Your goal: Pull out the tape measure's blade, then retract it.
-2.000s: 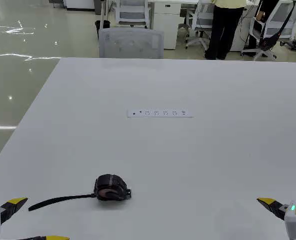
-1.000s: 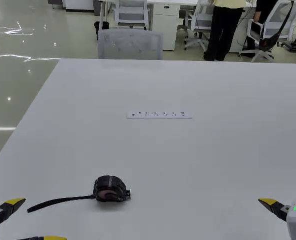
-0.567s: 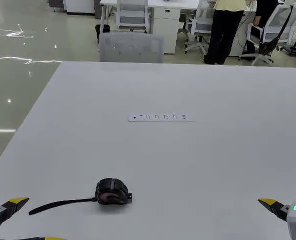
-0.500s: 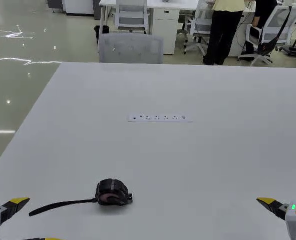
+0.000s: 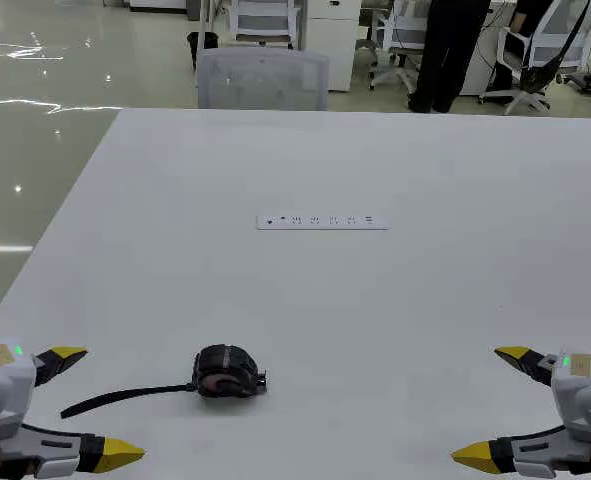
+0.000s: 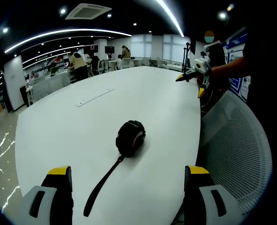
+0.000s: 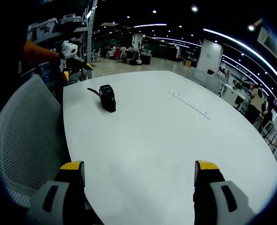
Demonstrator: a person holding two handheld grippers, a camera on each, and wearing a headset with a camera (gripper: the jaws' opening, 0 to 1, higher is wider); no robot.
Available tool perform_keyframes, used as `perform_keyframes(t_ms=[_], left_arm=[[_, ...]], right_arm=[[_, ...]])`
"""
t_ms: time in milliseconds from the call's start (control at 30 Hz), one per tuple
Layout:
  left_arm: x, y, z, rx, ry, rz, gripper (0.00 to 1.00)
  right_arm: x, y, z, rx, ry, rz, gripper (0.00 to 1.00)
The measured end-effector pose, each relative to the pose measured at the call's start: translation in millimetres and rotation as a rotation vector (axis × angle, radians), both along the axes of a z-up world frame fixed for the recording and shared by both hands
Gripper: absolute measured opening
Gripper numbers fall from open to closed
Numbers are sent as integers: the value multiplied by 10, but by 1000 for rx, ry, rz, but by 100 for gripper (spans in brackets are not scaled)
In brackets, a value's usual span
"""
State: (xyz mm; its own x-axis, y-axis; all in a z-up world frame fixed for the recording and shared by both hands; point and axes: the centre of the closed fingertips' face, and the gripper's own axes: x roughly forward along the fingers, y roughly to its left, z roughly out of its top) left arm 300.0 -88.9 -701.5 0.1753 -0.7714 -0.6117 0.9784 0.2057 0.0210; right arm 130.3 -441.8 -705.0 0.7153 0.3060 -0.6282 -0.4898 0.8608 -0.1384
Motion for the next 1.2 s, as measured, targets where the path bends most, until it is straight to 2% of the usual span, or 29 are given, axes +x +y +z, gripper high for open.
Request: perform_keyframes(t_ms=[167,200,267,333,433,500,600,667,733,767,833,867,1000,1067,1100,1167,1200], left_arm=[[110,-214,14,14,-13,-64,96],[118,-266,8,33,-28,-101,95],[108,-369,10,53,-51,-169,92],[94,-440,6,69,-47,-203,91],[107,-574,10,95,-61,-262,89],[126,-626,-12,112,-57,-278,86],[140,-712,-106,166,-52,-333,83],[140,-775,-132,175,-45,-343,79],[99,-860,-146,166,1,-343,78],[94,-910,-170,163,3,-351,78],[104,-940,-236,190,-15,-371,78],[112,-947,-299,219,-30,-395,76],[126,-1026,-395,236,-21,-410,72],[164,-1046,-440,264,-46,-425,66],[167,-1057,-457,275,-42,-433,61],[142,-1093,-474,276,-23,-447,59],[145,-1110,-504,286,-27,-458,58]], right_arm=[[154,75,34,2,-7,47,99],[190,95,38,4,-8,56,99],[240,119,31,1,-7,66,99],[267,149,25,-6,-6,83,99],[328,194,33,-18,-5,105,99],[362,221,48,-21,-7,116,99],[435,300,53,-21,-8,140,99],[470,350,33,-25,-1,159,99],[529,402,4,-28,3,178,99],[568,453,-1,-26,2,191,99],[623,502,-29,-28,-1,213,99],[657,555,-54,-22,1,239,99],[761,682,-114,-12,15,283,98],[815,734,-160,-9,28,299,98],[846,776,-162,-2,30,311,97],[891,826,-162,4,25,327,97],[927,879,-145,11,6,353,95]])
